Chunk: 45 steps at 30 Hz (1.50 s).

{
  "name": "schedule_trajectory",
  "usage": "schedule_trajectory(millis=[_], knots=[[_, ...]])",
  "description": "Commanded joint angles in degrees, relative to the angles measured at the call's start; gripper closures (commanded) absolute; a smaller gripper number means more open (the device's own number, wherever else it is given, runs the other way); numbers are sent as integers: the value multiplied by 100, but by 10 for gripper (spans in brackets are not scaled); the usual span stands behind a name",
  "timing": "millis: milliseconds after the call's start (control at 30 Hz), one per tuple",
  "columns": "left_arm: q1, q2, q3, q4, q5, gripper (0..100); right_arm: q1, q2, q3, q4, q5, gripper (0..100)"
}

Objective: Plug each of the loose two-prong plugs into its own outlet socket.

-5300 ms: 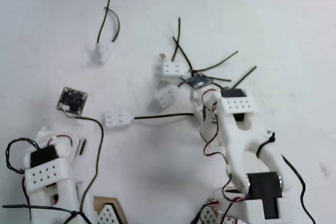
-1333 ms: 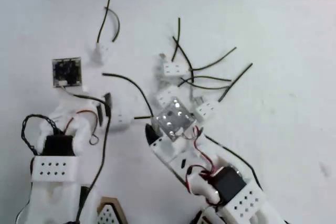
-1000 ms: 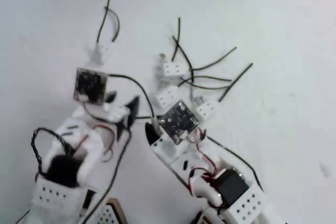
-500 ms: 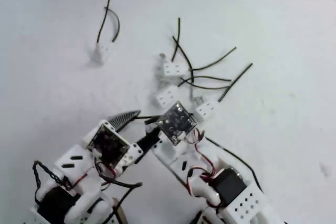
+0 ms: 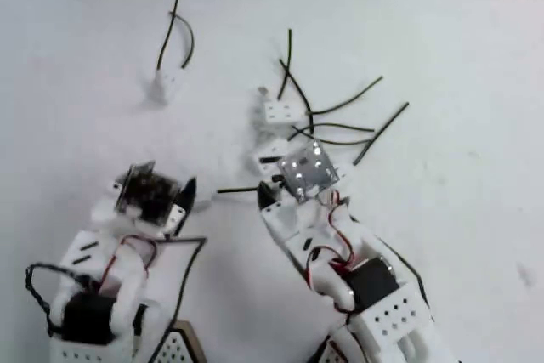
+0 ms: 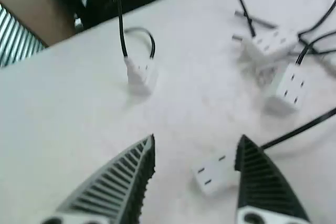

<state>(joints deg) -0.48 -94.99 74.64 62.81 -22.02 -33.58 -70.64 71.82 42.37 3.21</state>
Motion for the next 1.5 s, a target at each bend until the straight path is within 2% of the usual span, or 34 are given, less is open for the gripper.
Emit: schedule_trajectory(millis=[0,267,400,500,700,867,1100,1267,1367,1467], knots=[[-514,1191,-501,79,-712,662,295,813,-62,-549,-44,981],[-716,4277,-2277,255,-3147,643,479,1631,-70,-1103,-44,981],[-585,5763,-3059,255,-4018,645,497,1631,-70,-1103,-44,981],[-382,6721,-3429,264,-4387,646,497,1631,-70,-1095,-44,981],[136,8040,-4000,211,-4457,658,787,1631,-132,-1095,-53,981],[488,8857,-4193,0,-4457,748,1349,1631,-334,-1077,-334,981],[576,9851,-4237,-396,-4448,863,2114,1631,-536,-1112,-554,981],[813,9833,-4229,-352,-4009,981,2290,1631,-571,-1112,-862,981],[831,9508,-4237,-176,-3684,978,2299,1631,-571,-1112,-862,981],[831,8927,-4202,88,-3666,978,2343,1631,-571,-1112,-897,981]])
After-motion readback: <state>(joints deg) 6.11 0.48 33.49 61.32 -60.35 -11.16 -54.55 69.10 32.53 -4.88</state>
